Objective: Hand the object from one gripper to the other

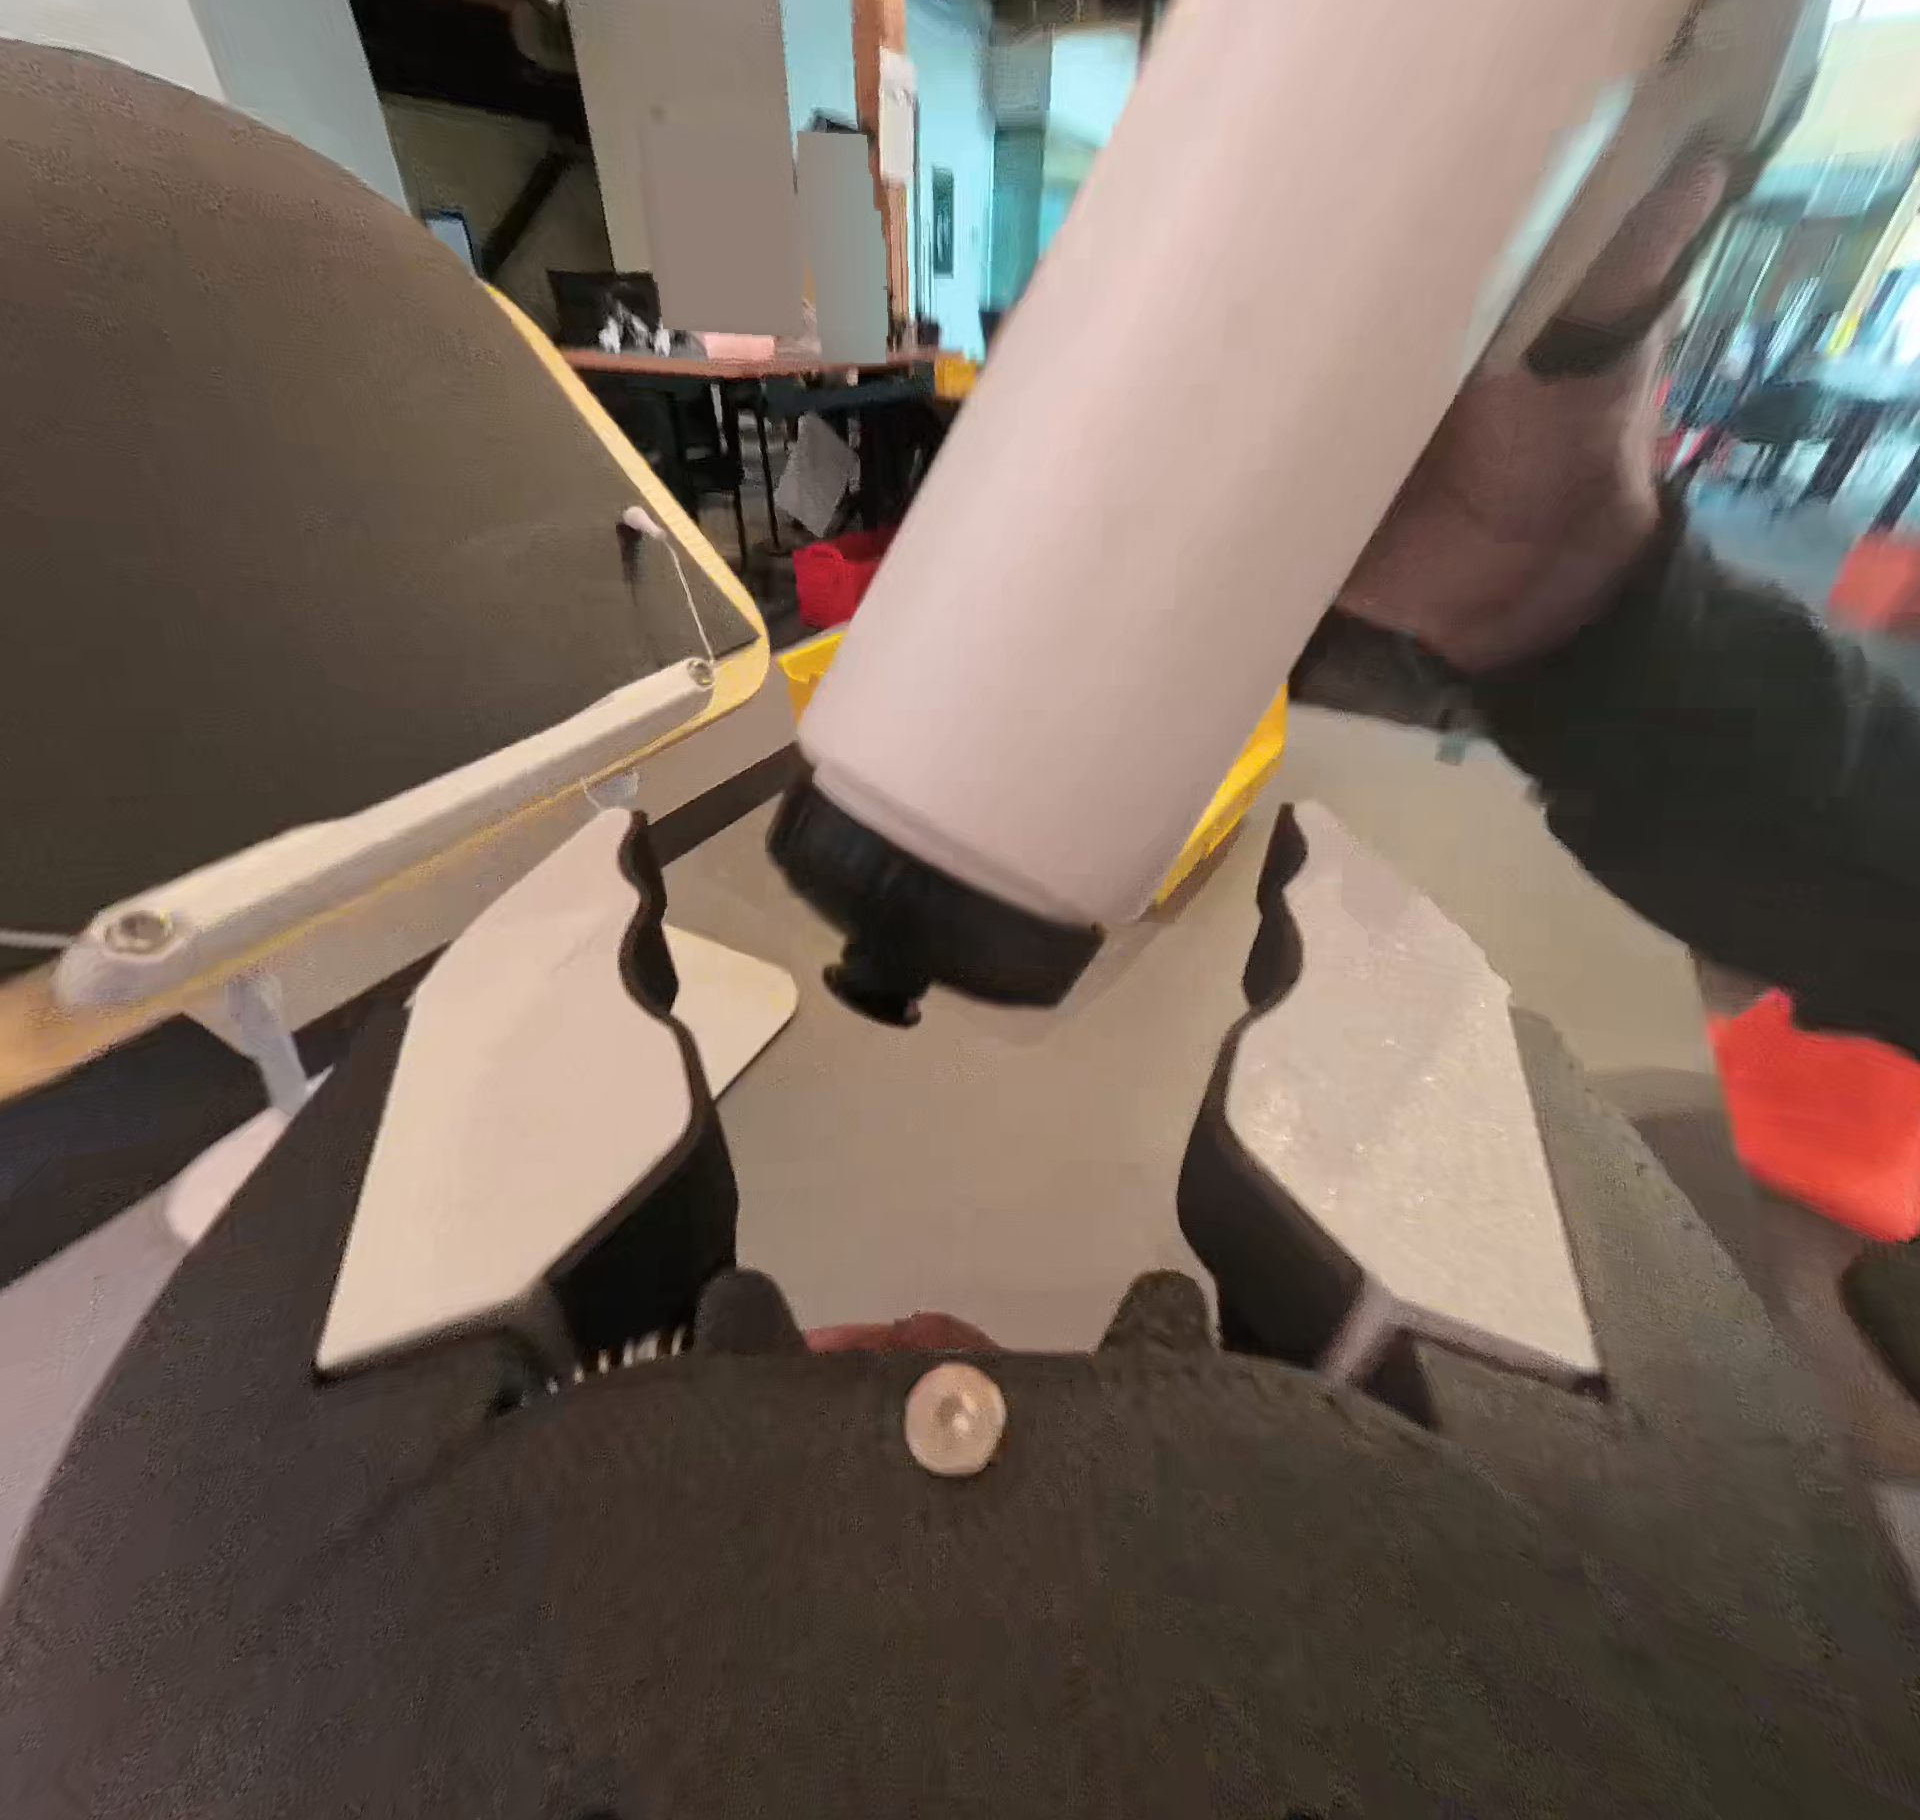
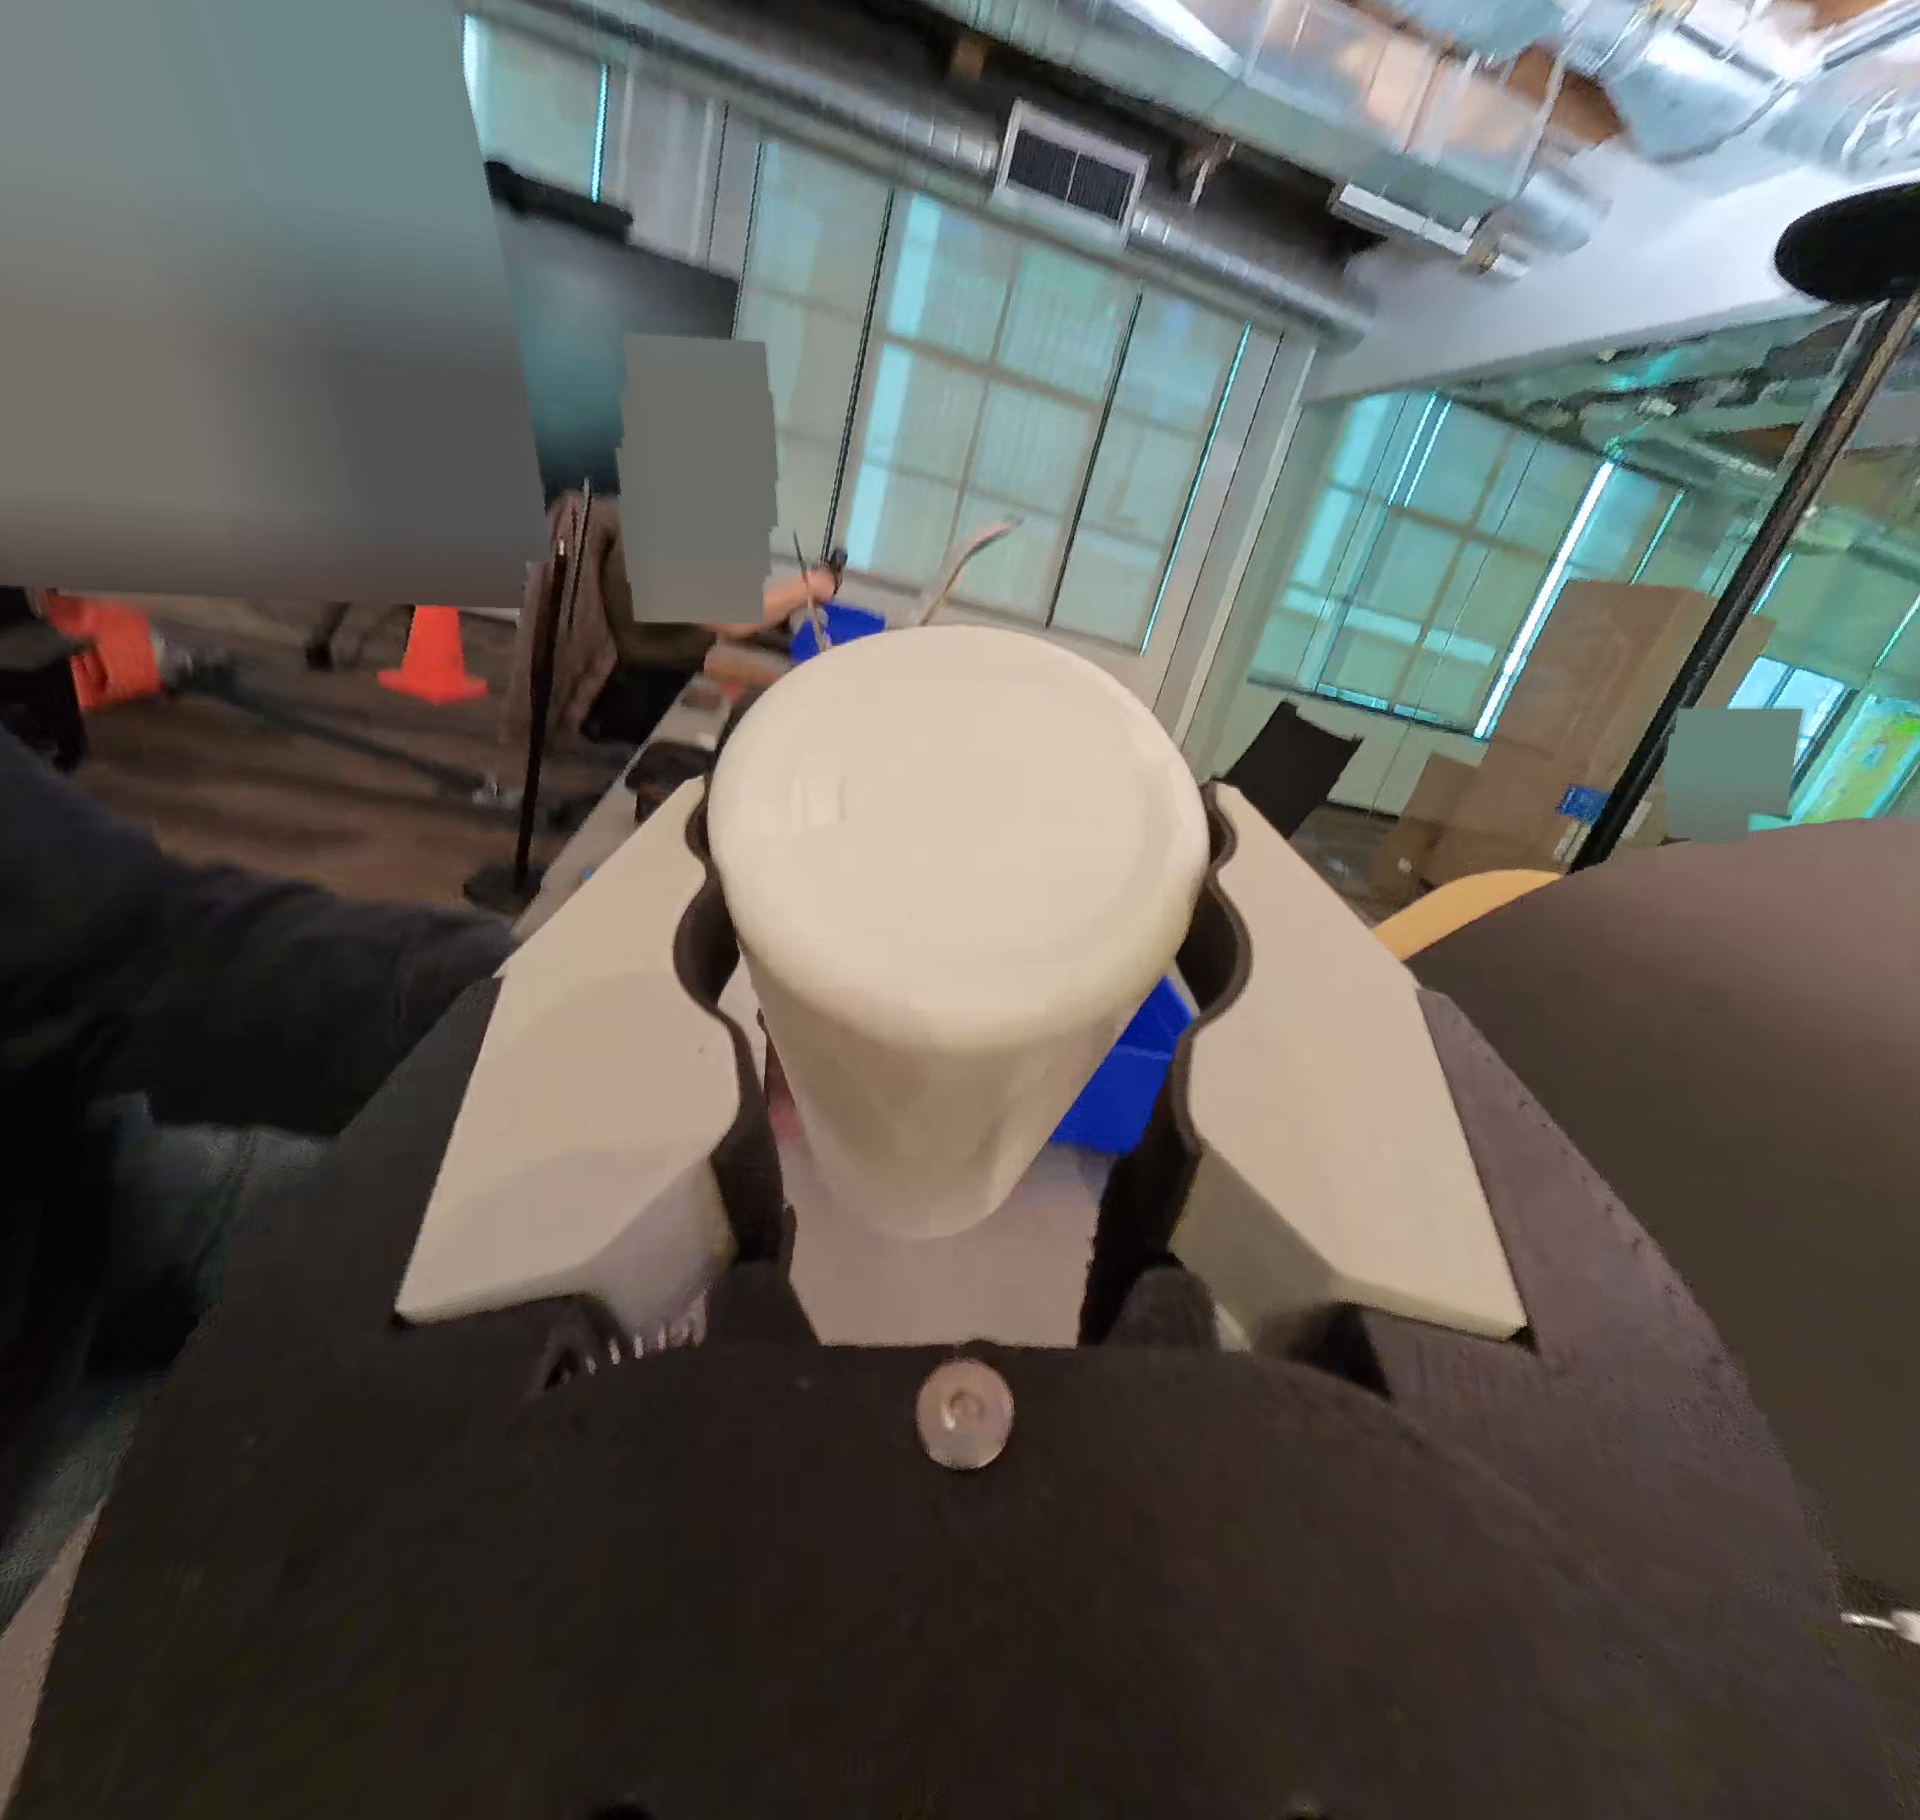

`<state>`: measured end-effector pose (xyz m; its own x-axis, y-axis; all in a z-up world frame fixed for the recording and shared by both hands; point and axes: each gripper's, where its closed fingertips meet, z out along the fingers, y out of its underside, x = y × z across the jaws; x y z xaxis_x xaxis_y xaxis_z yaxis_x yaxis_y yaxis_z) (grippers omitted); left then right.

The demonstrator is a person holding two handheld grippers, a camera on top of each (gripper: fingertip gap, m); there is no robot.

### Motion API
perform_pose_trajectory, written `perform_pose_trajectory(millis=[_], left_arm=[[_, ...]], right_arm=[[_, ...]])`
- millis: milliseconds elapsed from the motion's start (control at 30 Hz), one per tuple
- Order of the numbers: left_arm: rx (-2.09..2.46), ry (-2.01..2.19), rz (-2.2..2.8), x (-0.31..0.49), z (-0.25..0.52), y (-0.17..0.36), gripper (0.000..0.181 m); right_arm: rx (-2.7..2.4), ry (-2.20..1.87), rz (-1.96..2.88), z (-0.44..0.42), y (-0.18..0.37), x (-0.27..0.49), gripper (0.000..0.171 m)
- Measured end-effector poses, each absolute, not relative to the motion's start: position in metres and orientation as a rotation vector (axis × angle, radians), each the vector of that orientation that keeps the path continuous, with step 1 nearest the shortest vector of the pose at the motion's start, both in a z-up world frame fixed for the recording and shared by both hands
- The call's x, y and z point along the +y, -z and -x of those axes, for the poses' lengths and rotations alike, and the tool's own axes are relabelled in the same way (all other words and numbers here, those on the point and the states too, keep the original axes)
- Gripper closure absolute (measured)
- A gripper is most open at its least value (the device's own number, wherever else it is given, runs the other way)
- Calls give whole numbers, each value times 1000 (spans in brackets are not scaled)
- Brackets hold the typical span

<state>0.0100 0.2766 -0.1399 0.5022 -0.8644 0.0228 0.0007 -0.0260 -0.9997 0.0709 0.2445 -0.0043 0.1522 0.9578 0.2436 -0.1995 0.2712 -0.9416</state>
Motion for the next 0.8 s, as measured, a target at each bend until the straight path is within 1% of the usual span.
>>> perform_pose_trajectory(millis=[133,200,267,333,367,433,467,500,567,600,767,800], left_arm=[[497,1138,1355,274,3,143,69],[346,1380,1305,269,-2,146,67],[206,1597,1216,265,-9,139,63],[143,1709,1111,258,-19,124,57],[142,1733,1080,254,-26,117,52],[122,1782,1026,247,-39,109,53],[111,1825,989,244,-43,107,63],[68,1825,971,247,-42,106,66],[35,1808,934,253,-35,104,77],[33,1802,936,255,-34,104,79],[-61,1641,928,269,-12,99,69],[-56,1606,934,271,-9,99,70]], right_arm=[[-900,-1095,795,-92,-19,244,85],[-850,-1129,746,-94,-24,240,85],[-831,-1138,711,-91,-22,237,85],[-806,-1172,694,-88,-17,237,85],[-766,-1198,682,-90,-16,240,85],[-694,-1269,672,-95,-11,246,85],[-663,-1294,666,-97,-8,248,85],[-634,-1306,656,-100,-5,249,85],[-599,-1327,658,-105,2,252,85],[-588,-1340,664,-106,7,252,85],[-536,-1414,700,-100,37,251,85],[-518,-1428,708,-101,43,252,85]])
